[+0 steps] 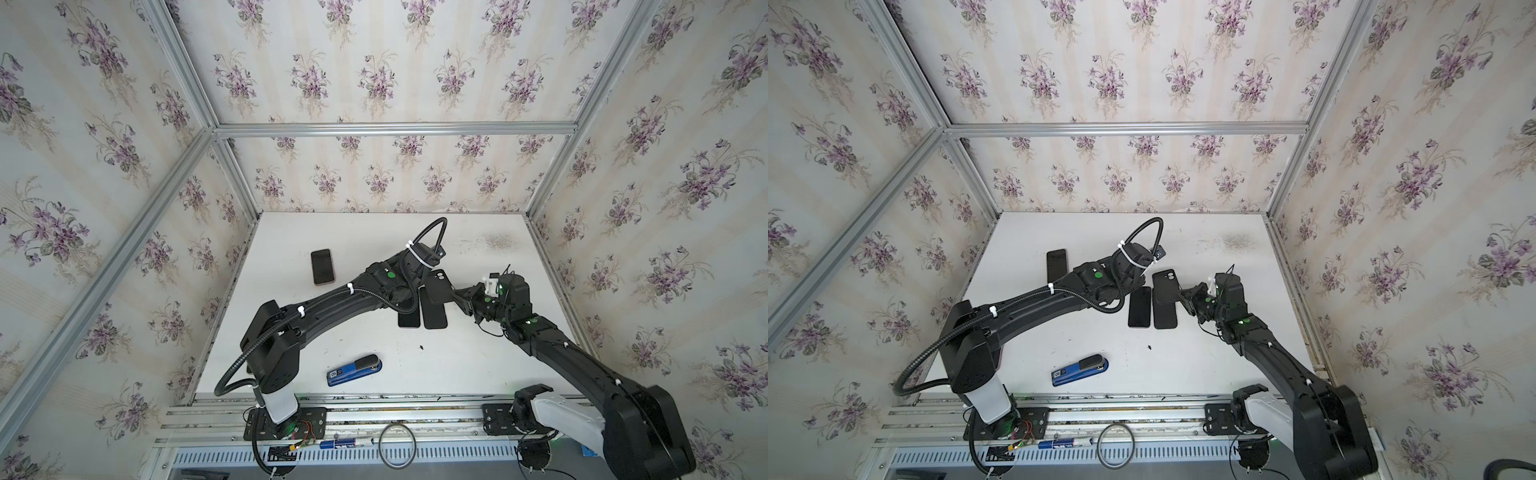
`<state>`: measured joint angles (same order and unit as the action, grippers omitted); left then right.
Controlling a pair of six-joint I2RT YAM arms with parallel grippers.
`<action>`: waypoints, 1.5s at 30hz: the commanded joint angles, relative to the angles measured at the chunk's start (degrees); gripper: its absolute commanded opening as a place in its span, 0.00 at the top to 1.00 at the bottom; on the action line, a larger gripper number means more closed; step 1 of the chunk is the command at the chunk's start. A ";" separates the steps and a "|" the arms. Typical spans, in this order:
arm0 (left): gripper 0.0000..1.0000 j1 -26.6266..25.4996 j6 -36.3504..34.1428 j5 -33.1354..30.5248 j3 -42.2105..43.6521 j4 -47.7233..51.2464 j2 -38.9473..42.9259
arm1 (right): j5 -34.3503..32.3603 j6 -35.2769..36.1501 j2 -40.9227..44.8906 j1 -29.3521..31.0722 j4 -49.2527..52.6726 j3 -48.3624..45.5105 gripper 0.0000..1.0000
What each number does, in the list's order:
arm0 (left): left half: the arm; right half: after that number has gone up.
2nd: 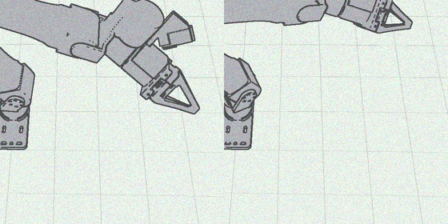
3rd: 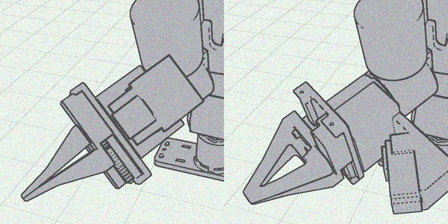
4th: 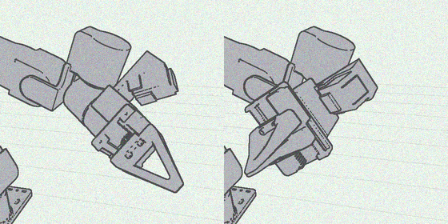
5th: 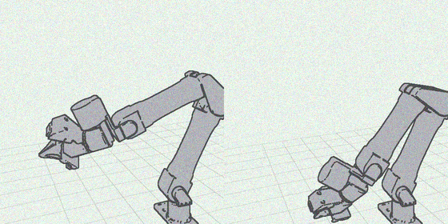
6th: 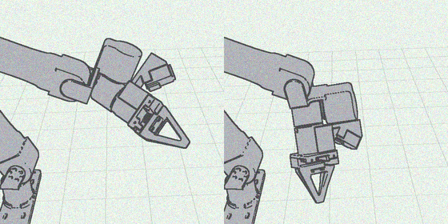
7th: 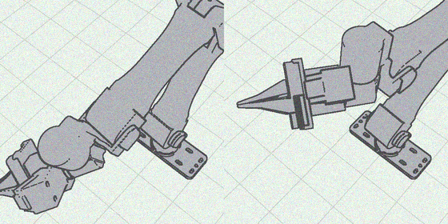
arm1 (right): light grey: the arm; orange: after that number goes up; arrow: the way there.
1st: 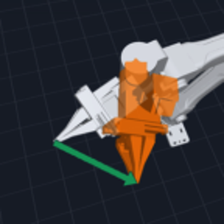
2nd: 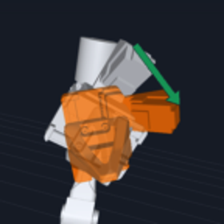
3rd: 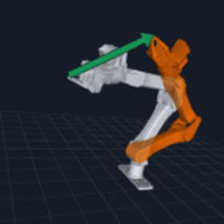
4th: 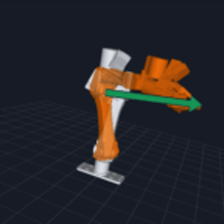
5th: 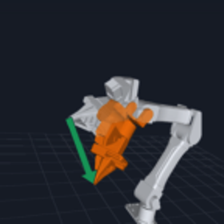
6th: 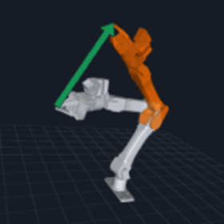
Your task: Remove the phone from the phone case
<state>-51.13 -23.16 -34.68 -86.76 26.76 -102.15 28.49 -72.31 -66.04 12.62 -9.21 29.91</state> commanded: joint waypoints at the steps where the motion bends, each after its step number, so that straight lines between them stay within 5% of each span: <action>1: 1.00 0.73 -6.29 -1.27 -1.15 -7.39 -2.60 | 3.25 2.12 -7.08 -1.38 -7.82 4.25 1.00; 13: 1.00 3.48 -14.91 -1.14 -7.50 -12.06 -14.96 | 7.73 2.27 -33.38 -3.29 -14.08 20.16 1.00; 31: 1.00 5.25 -18.19 0.36 -10.59 -15.68 -23.75 | 6.40 3.76 -46.86 -3.83 -15.51 27.70 1.00; 45: 0.68 5.43 -17.56 0.81 -11.68 -16.57 -26.96 | 6.06 3.57 -51.21 -3.83 -16.77 29.28 1.00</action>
<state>-45.71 -40.97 -34.17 -97.86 11.90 -129.16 35.03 -69.41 -116.97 8.82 -24.60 58.37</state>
